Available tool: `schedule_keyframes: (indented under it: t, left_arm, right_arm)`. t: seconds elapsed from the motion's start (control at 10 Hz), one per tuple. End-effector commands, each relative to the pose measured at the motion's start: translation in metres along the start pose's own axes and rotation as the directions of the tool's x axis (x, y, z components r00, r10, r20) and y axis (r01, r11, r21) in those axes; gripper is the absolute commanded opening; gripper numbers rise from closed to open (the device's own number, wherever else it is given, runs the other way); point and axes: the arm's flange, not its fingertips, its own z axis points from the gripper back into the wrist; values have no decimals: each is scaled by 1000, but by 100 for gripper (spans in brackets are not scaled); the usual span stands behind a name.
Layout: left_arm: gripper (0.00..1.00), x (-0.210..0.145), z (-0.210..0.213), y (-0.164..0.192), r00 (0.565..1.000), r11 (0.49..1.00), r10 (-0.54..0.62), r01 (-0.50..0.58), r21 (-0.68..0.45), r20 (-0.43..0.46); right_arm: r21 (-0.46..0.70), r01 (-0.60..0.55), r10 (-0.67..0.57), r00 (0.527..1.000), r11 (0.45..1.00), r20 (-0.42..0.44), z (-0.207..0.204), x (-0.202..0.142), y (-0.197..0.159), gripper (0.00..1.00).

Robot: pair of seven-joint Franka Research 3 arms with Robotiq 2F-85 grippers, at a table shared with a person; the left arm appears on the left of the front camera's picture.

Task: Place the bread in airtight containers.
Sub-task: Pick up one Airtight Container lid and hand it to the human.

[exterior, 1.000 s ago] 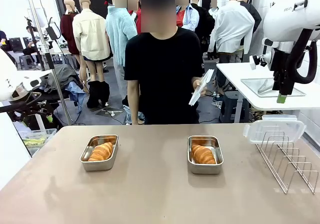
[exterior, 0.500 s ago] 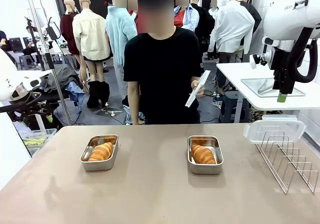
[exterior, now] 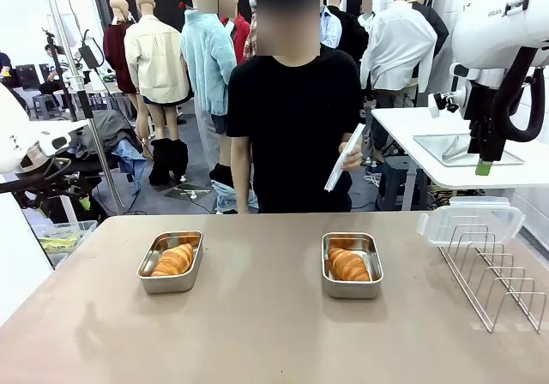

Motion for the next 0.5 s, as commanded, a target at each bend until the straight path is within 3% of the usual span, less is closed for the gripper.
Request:
schedule_keyframes:
  t: [0.0,0.4]
  left_arm:
    - [100,0,2,1,1000,1000,-4,4,9,7]
    - [100,0,2,1,1000,1000,-4,4,9,7]
  right_arm:
    - [6,12,-12,1000,1000,-17,3,2,1,99]
    - [6,12,-12,1000,1000,-17,3,2,1,99]
